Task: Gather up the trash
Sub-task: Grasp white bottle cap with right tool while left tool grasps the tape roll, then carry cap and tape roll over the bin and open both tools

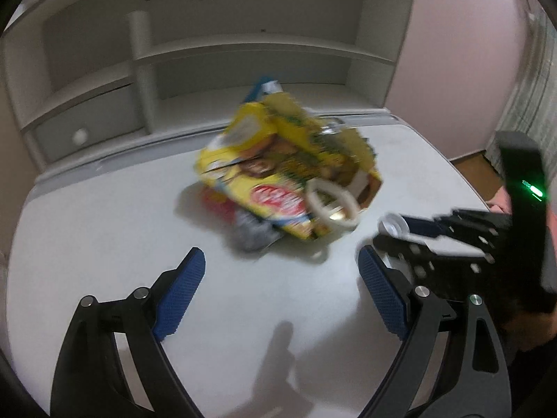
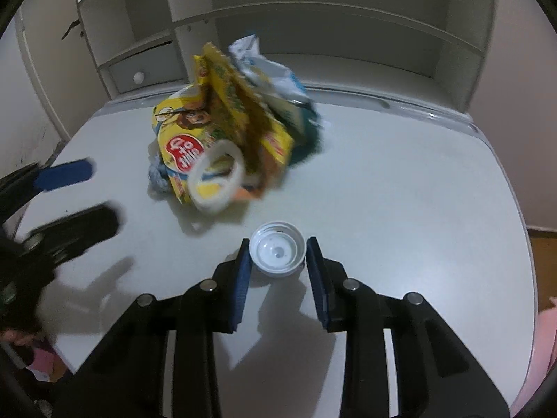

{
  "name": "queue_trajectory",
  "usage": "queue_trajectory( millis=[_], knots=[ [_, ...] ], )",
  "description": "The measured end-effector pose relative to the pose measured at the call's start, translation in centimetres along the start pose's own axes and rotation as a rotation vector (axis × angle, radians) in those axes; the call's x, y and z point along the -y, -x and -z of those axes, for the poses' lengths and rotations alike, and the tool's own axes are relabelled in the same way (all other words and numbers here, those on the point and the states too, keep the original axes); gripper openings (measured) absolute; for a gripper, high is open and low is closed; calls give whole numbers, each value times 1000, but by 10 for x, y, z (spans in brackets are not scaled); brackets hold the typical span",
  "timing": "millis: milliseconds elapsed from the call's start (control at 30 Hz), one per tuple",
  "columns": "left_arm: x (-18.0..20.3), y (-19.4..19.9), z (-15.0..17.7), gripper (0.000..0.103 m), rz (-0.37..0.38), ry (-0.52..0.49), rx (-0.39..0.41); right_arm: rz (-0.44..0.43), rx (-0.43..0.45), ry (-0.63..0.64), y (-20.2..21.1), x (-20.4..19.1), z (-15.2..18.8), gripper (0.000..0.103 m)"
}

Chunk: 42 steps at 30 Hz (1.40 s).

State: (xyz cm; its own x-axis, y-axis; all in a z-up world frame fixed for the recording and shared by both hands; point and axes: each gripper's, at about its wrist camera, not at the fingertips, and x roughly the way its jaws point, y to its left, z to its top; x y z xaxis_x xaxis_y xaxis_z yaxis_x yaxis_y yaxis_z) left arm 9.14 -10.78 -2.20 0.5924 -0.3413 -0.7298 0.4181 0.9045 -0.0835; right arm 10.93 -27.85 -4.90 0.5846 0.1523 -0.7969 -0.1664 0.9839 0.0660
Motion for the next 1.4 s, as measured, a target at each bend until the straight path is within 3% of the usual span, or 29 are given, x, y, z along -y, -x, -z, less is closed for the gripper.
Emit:
queue_trajectory(
  millis=[267, 367, 467, 500, 533, 567, 767, 867, 1033, 1133, 1400],
  knots=[
    [33, -49, -16, 85, -43, -34, -20, 33, -2, -71, 28, 33, 32, 32],
    [36, -53, -18, 77, -79, -46, -6, 47, -1, -92, 36, 46, 40, 32],
    [38, -58, -18, 65, -85, -68, -9, 59, 4, -110, 44, 53, 49, 32],
    [38, -58, -19, 56, -89, -69, -7, 63, 7, -113, 47, 54, 51, 32],
    [38, -60, -20, 41, -85, -70, -10, 67, 12, -120, 51, 57, 55, 32],
    [38, -60, -21, 38, -81, -69, -15, 70, 15, -126, 54, 60, 58, 32],
    [40, -38, -20, 36, -82, -44, 2, 93, 31, -171, 76, 77, 79, 32],
    [58, -18, -16, 36, -67, -85, 32, 112, 40, -211, 88, 90, 94, 32],
    [116, 0, -4, 36, 55, -174, 50, 160, 51, -312, 112, 124, 129, 32],
    [176, 3, 11, 36, 172, -273, 47, 199, 53, -382, 126, 144, 154, 32],
    [301, -4, 56, 36, 424, -465, -15, 343, 32, -621, 173, 214, 251, 32]
  ],
)
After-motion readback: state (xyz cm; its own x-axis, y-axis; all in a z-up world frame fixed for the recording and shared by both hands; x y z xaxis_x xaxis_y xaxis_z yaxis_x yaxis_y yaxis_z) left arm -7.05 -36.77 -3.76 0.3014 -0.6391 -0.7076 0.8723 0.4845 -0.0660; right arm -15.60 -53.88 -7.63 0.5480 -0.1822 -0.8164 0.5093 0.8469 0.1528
